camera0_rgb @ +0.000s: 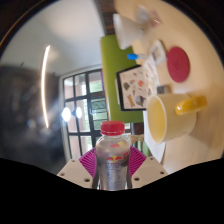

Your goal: Pour water

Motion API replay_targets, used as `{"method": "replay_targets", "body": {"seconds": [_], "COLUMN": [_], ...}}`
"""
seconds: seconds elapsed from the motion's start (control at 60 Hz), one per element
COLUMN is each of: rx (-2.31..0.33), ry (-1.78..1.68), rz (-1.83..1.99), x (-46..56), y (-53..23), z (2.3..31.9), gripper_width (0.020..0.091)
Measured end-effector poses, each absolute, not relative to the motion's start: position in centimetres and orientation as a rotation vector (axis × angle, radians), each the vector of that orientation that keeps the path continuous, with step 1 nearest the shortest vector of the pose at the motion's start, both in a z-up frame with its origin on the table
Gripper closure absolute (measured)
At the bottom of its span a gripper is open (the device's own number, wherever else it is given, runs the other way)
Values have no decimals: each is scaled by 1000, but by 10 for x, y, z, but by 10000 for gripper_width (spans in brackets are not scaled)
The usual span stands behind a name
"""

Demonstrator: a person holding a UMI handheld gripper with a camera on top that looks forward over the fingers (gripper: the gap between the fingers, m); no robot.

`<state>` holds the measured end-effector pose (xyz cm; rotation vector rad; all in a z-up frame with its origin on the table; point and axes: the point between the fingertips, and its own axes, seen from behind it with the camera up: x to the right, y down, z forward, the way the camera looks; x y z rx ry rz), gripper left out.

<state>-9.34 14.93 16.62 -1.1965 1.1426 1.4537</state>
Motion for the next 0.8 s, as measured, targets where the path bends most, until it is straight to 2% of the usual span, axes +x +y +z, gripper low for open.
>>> {"method": "replay_targets", "body": {"seconds": [0.067, 0.083, 0.2, 0.267, 0.333, 0.55, 0.667, 0.8], "rx": [-1122, -1105, -1023, -950, -940, -1005, -1190, -1203], "ry": [1294, 1337, 1467, 1551, 1577, 1539, 1150, 666], "rz": [1613, 1641, 1714, 1751, 1740, 1740, 1533, 936], "x": [-88, -98, -84, -78, -75, -90, -98, -46], "y": [162, 143, 161, 161, 160, 152, 141, 122], "z": [152, 165, 139, 137, 130, 136, 185, 284], "gripper_width": [724, 726, 724, 726, 726, 724, 725, 724]}}
